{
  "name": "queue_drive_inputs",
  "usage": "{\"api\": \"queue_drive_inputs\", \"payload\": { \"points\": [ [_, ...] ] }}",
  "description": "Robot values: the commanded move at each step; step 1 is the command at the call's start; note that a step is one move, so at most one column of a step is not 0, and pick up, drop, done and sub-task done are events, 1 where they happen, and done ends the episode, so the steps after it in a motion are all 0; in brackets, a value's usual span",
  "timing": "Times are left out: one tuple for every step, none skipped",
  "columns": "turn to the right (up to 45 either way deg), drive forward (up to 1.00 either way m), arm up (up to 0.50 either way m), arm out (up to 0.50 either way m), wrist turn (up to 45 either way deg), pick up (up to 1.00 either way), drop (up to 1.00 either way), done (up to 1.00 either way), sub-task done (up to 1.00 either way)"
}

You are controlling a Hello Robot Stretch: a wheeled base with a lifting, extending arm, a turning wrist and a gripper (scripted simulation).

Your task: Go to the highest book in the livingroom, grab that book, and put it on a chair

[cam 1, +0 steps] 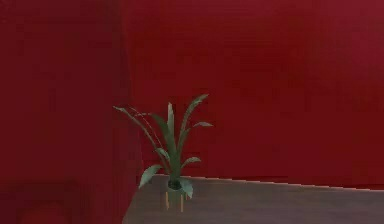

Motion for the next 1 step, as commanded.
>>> {"api": "queue_drive_inputs", "payload": {
  "points": [
    [45.0, 0.0, 0.0, 0.0, 0.0, 0.0, 0.0, 0.0, 0.0]
  ]
}}
